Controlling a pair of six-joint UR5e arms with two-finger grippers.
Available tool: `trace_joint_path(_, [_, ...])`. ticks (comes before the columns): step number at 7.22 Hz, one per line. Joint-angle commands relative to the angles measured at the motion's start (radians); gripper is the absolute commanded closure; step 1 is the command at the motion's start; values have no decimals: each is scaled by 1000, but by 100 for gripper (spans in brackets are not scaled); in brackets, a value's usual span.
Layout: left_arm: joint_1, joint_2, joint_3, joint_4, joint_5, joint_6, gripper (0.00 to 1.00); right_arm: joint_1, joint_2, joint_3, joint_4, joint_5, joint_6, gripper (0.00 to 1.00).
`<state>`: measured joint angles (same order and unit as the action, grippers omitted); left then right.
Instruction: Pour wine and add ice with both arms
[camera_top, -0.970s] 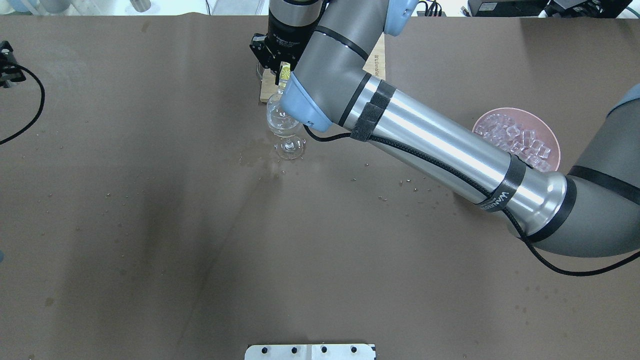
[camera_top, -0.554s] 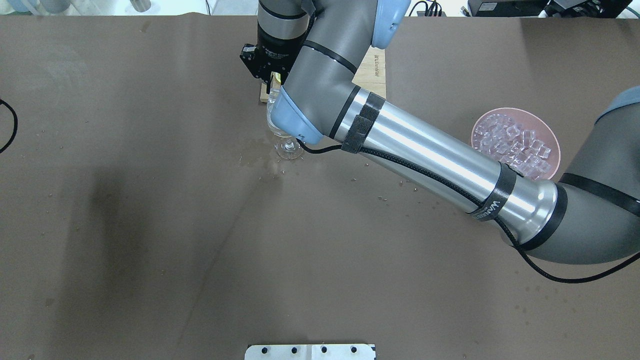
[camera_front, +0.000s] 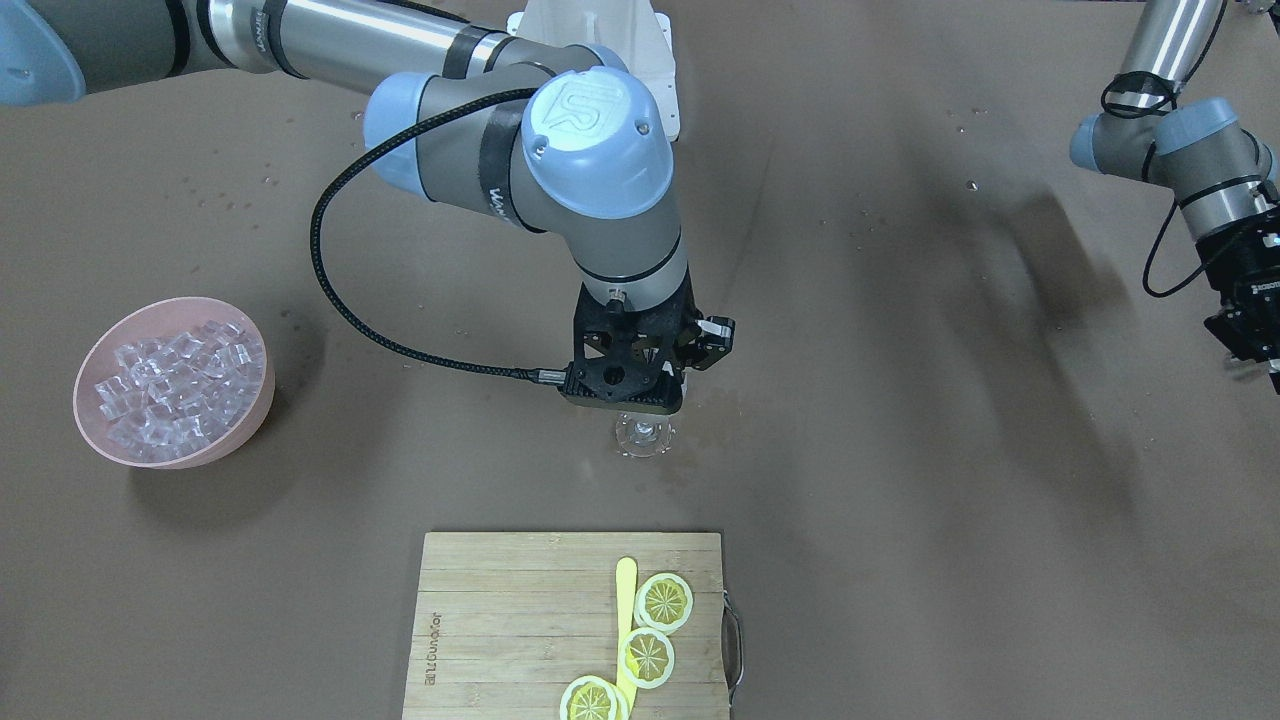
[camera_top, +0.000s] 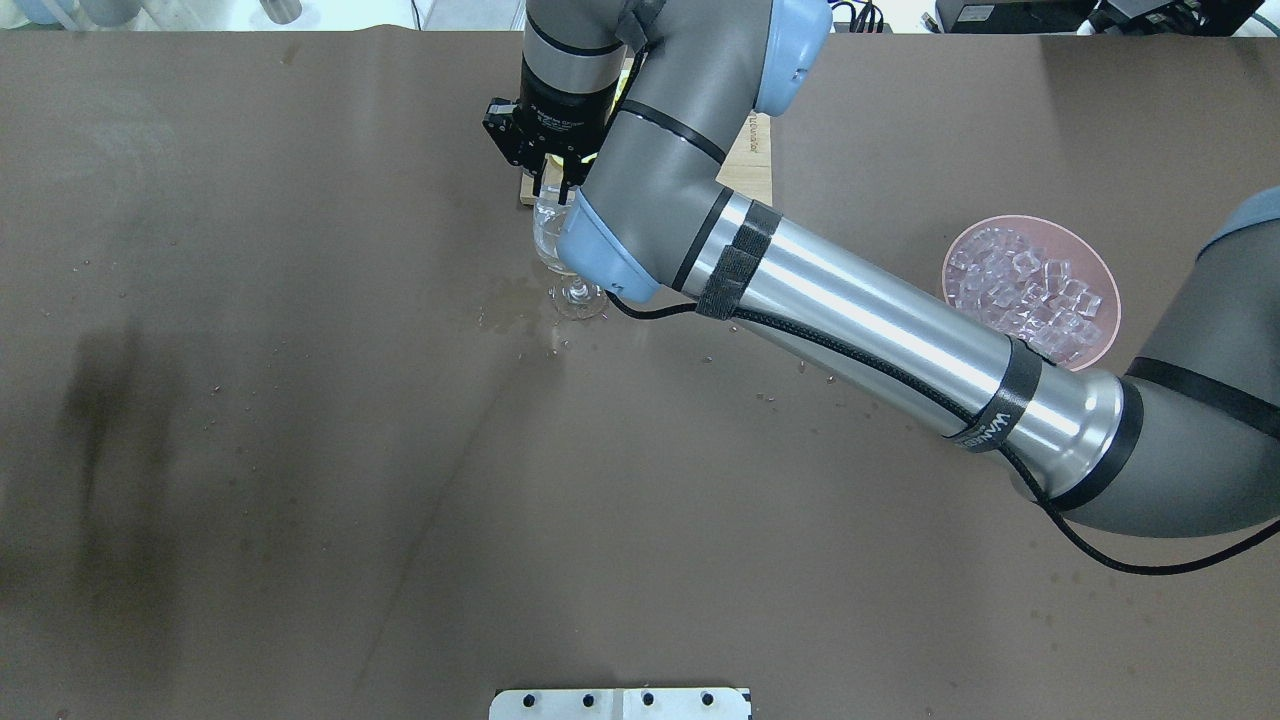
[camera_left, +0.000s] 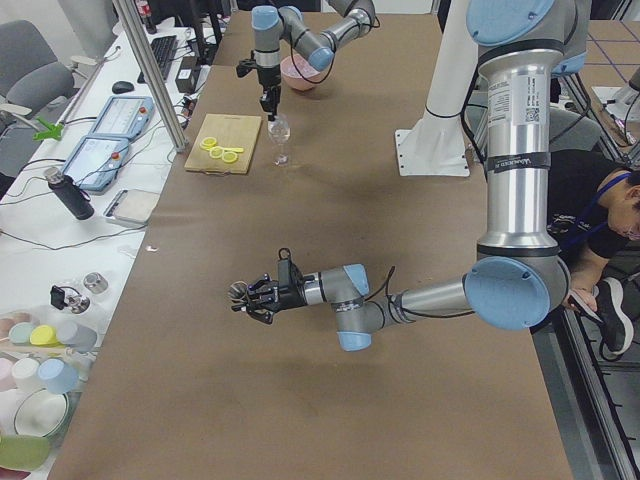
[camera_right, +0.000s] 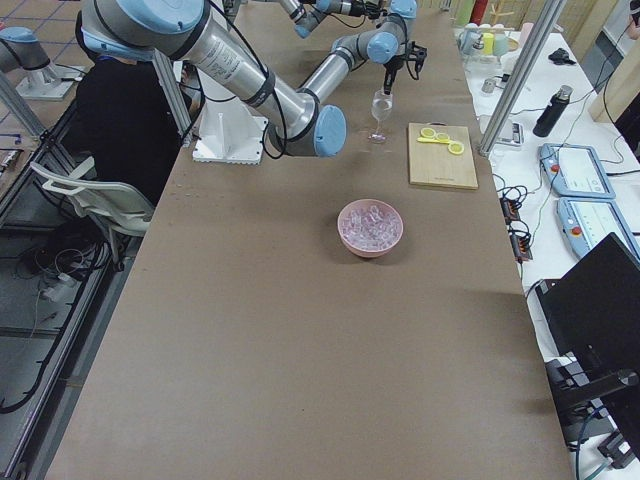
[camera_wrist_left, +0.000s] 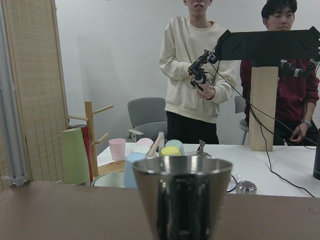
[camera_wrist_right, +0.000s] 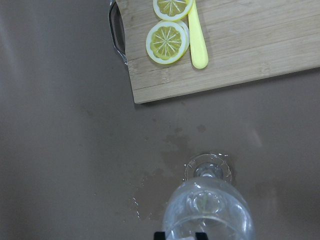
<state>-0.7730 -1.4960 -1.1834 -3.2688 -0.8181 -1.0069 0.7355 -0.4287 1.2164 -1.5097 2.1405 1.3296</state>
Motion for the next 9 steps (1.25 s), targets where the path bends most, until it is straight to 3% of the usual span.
trace_joint_path(1, [99,-1,28,-2,62,-4,96,4,-39,50,-6,4,-10,0])
trace_joint_path(3, [138,-1,34,-3,89,-36,96,40,-35,58,-42,53,-10,0])
trace_joint_path(4, [139,-1,36,-5,103,-48,96,68,-89,108,-43,50,-41,0])
trace_joint_path(5, [161,-1,39,0,143,-85,96,138,-172,156,-41,77,-208,0])
trace_joint_path(6, [175,-3,54,4,164,-134,96,206,-223,169,-46,132,-310,0])
trace_joint_path(8, [178,-1,57,5,160,-140,96,293,-322,175,-41,145,-381,0])
trace_joint_path(9, [179,-3,73,11,154,-141,96,338,-382,173,-43,139,-505,0])
